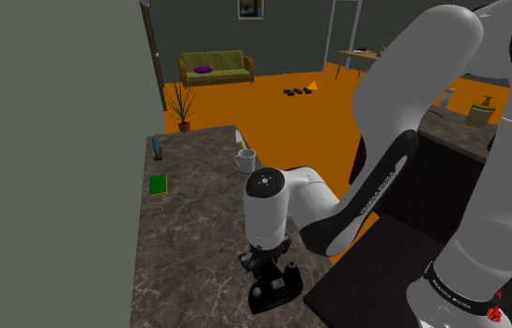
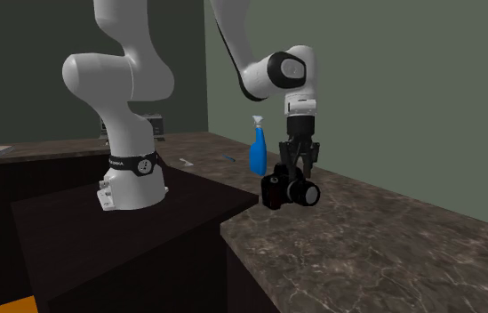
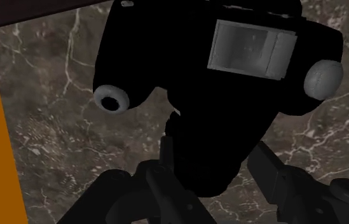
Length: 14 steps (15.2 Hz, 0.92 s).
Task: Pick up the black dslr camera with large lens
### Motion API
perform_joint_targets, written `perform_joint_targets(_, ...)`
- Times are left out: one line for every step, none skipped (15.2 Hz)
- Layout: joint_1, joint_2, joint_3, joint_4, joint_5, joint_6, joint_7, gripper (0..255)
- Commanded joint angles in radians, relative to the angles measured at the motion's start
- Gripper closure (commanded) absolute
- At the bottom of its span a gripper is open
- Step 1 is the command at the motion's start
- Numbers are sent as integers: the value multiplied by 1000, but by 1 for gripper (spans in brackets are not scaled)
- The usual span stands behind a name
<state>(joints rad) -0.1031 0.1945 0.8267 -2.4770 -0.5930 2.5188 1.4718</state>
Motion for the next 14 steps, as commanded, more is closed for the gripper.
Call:
perform_joint_targets(-19,-38,26,-5,58,-11,-44,255)
perform_joint_targets(-27,-57,38,-6,87,-17,-66,255)
perform_joint_targets(-35,-76,49,-8,117,-23,-89,255)
perform_joint_targets(-41,-96,59,-9,147,-29,-112,255)
perform_joint_targets(-46,-116,68,-9,177,-36,-135,255)
perform_joint_targets(-51,-136,75,-10,208,-44,-159,255)
perform_joint_targets(-53,-156,81,-10,238,-52,-182,255)
perform_joint_targets(-55,-176,85,-9,268,-60,-205,255)
perform_joint_targets(-55,-196,88,-8,297,-69,-228,255)
perform_joint_targets(-54,-215,89,-7,325,-79,-250,255)
perform_joint_targets(-51,-234,88,-5,352,-89,-271,255)
perform_joint_targets(-49,-253,87,-3,377,-100,-291,255)
perform_joint_targets(-47,-256,85,-2,381,-102,-294,255)
perform_joint_targets(-46,-255,85,-2,380,-102,-294,255)
